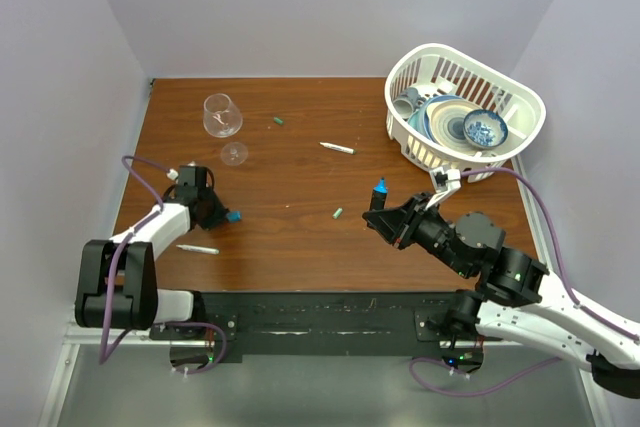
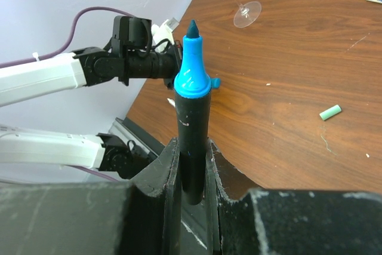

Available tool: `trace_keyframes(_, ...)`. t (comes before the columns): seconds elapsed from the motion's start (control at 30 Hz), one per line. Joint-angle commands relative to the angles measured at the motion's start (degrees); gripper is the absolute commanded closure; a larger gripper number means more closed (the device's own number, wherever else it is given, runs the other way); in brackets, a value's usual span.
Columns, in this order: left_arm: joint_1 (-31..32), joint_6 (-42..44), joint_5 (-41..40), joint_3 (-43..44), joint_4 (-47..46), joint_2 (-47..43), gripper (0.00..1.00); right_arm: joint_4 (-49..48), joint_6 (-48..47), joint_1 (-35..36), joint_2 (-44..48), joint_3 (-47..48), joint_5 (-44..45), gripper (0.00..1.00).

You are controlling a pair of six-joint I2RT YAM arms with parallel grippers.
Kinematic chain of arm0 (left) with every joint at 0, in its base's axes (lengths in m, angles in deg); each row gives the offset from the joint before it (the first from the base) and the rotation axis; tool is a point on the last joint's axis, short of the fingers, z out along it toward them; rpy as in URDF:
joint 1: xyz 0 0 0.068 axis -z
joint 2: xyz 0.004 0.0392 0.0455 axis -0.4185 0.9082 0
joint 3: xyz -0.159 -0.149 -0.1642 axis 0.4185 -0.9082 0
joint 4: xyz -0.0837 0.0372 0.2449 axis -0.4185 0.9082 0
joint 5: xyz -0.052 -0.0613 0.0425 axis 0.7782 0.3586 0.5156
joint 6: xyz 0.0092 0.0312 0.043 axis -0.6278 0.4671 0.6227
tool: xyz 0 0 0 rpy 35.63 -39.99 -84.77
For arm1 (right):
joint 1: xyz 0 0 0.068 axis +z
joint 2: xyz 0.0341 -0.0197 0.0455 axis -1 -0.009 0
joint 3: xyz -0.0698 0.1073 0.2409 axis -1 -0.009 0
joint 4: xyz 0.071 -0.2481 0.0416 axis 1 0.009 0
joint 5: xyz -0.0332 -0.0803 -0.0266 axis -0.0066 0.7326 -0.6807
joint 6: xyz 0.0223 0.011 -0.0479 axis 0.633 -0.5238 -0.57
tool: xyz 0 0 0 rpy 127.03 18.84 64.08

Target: Insert the pens into the pen caps

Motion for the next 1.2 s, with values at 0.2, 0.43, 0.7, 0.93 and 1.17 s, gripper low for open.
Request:
trace_keyframes(0.2, 7.42, -2.51, 8.03, -3.03, 4.76, -4.24, 1.0, -1.24, -0.69, -0.02, 0.98, 0.83, 1.7, 1.0)
trace_keyframes(0.43, 7.43, 2.49, 1.99, 4.44, 11.19, -5.39, 1.0, 0.25, -0.87, -0.02, 0.46, 1.62, 1.96, 1.0)
trace_keyframes(0.7, 8.04, 14.53, -1.98, 11.21, 11.63, -1.35, 0.53, 1.48, 0.01, -0.02, 0.98, 1.35, 3.37, 1.0)
trace_keyframes(0.93, 8.13, 24.73, 1.96, 12.71, 11.02, 4.1, 0.33, 4.55, -2.09, -0.02, 1.69, 3.37, 6.53, 1.0)
trace_keyframes(1.17, 9.45, 27.46, 2.23, 15.08, 10.75, 9.82, 0.37, 5.17, -2.54, -0.02, 2.65, 3.46, 8.2, 1.0)
